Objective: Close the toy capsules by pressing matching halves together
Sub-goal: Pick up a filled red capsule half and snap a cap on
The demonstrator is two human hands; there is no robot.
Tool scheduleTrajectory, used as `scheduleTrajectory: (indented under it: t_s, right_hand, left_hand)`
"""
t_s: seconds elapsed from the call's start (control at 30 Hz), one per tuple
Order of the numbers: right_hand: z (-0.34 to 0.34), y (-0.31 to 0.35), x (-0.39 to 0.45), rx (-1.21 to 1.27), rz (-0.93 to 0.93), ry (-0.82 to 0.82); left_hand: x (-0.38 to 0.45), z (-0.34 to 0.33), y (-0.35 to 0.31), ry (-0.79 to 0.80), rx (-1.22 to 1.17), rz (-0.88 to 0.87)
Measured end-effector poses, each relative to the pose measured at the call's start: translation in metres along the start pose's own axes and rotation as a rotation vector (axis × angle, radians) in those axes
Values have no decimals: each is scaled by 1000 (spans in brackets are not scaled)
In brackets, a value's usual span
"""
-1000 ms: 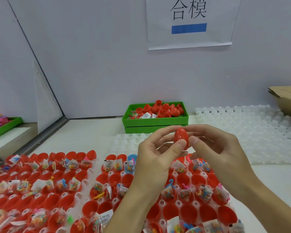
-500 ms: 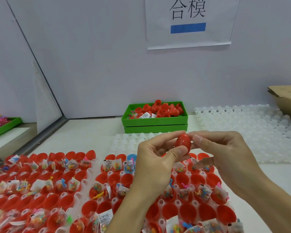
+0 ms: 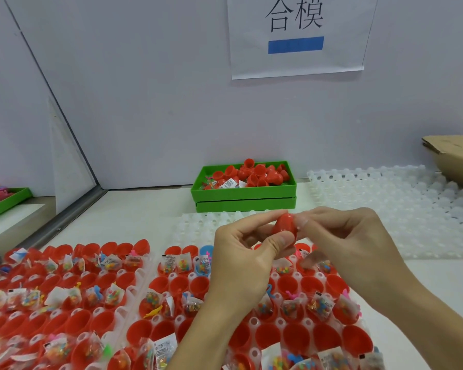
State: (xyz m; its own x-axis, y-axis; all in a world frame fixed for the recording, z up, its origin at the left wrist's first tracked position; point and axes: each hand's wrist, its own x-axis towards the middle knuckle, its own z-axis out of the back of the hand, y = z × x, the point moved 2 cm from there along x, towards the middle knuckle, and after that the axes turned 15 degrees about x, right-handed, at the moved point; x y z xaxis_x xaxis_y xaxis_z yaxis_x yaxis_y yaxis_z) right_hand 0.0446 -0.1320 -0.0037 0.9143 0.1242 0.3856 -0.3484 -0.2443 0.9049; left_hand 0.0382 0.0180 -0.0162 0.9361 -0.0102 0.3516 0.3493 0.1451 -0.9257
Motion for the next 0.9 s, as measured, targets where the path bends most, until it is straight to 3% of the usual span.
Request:
scheduleTrajectory:
  t_s: [0.23,0.53,0.9]
  right_hand:
    - [-2,-1,0,49,-1,9]
    - [-7,2,-2,326,103,82]
    - [-15,9,-6,517,27,136]
  left_hand:
    - [0,2,-3,-1,-44,-10]
    - [-3,5,-19,162,-453,21]
    - [-6,5,-24,245,-553,-1]
